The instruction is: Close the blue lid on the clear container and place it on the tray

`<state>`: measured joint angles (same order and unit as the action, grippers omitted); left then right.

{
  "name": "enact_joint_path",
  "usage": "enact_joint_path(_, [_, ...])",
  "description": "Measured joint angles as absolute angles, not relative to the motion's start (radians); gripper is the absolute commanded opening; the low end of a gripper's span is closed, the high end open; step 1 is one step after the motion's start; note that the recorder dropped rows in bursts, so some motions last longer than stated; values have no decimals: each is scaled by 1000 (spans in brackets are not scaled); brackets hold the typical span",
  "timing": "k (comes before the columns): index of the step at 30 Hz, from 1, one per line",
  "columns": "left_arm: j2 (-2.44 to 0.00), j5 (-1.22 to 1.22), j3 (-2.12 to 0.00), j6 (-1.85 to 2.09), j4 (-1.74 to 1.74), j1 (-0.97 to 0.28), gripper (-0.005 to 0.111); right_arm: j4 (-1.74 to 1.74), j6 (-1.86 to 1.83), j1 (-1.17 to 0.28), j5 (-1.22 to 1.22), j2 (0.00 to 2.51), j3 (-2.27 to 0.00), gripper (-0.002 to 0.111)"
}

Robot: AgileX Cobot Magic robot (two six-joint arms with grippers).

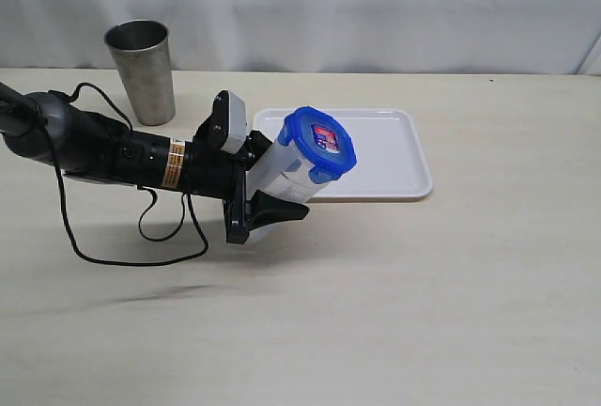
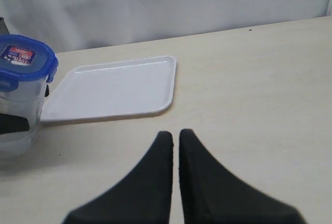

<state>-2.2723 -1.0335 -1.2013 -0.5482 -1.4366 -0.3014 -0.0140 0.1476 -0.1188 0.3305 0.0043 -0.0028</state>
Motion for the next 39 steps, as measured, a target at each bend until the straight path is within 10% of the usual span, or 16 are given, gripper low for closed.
enact_joint_path(39, [-2272, -1034, -1201, -548, -1437, -301, 0, 278, 113, -119, 324, 4, -2, 5])
